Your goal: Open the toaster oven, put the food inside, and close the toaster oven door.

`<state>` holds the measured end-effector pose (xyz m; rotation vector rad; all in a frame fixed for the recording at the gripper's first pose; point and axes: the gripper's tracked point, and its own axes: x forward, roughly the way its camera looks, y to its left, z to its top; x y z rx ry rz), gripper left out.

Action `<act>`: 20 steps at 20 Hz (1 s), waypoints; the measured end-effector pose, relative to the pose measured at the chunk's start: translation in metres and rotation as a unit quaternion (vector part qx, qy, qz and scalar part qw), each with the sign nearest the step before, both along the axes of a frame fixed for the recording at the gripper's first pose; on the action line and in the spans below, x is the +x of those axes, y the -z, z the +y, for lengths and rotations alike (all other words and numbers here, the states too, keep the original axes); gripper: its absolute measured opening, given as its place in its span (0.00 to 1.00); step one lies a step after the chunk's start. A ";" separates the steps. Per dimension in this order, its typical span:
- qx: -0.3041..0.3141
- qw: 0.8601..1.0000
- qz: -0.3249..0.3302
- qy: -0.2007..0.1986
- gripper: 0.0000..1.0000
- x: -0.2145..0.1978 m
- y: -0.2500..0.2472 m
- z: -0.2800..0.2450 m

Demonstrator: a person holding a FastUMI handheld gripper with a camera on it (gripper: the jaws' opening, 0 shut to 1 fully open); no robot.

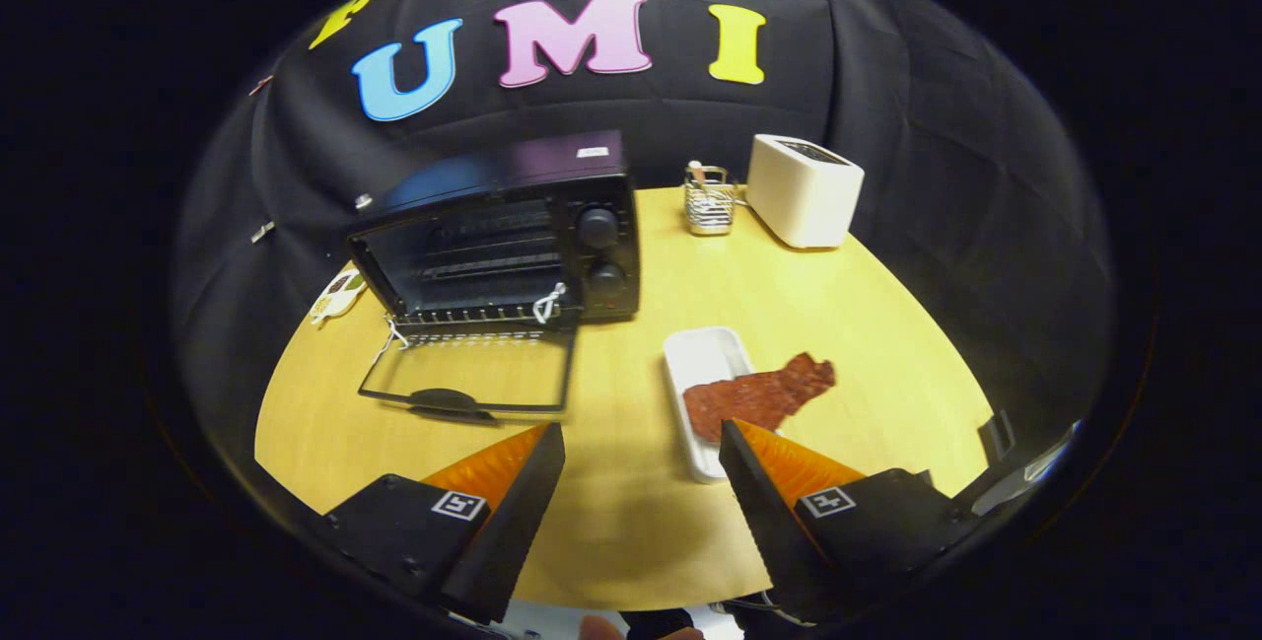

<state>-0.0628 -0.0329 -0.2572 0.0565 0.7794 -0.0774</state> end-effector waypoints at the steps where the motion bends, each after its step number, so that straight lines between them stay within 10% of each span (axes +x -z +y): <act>1: 0.005 1.000 0.005 0.004 0.99 -0.002 -0.003 -0.015; 20: 0.182 0.977 0.109 -0.019 0.99 0.006 0.040 -0.109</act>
